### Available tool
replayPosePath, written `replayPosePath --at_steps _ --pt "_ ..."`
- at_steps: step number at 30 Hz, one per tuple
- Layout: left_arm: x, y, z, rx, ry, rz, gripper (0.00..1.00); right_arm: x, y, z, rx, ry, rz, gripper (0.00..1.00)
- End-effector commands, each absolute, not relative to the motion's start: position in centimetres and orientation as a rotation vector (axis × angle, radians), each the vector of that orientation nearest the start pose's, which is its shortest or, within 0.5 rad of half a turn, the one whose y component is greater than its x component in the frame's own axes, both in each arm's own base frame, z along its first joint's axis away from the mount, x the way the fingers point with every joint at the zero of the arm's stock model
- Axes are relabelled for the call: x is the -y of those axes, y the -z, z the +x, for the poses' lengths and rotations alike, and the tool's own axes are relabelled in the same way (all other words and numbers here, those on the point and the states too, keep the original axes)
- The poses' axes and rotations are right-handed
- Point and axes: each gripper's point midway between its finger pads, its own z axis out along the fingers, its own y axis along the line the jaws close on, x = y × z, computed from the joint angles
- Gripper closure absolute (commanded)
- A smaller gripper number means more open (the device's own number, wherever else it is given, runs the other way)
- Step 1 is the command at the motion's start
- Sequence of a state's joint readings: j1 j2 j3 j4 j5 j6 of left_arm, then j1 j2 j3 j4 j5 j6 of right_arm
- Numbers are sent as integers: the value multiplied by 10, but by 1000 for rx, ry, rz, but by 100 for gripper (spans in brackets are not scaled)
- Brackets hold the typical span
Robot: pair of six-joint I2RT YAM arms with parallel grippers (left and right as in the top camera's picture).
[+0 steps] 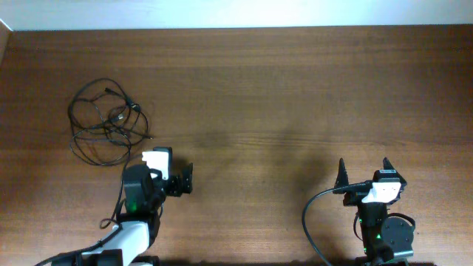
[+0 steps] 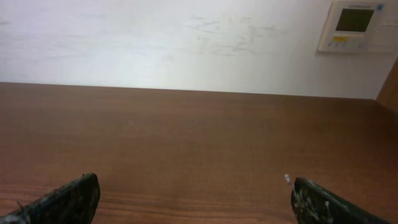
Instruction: Untangle cables
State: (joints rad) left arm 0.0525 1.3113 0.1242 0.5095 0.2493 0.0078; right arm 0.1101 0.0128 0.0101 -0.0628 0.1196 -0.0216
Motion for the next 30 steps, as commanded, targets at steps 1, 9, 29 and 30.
replayPosePath --at_steps 1,9,29,30 --pt "21 0 270 -2260 199 67 1 -1 -158 246 -1639 43 14 2" --pt "21 6 250 -2297 197 59 1 -1 -158 246 -1639 43 14 2" --pt "10 -126 249 -1771 -58 194 1 -1 -158 246 -1639 43 14 2" --pt "9 -134 249 -1737 -72 191 1 -1 -158 246 -1639 43 14 2"
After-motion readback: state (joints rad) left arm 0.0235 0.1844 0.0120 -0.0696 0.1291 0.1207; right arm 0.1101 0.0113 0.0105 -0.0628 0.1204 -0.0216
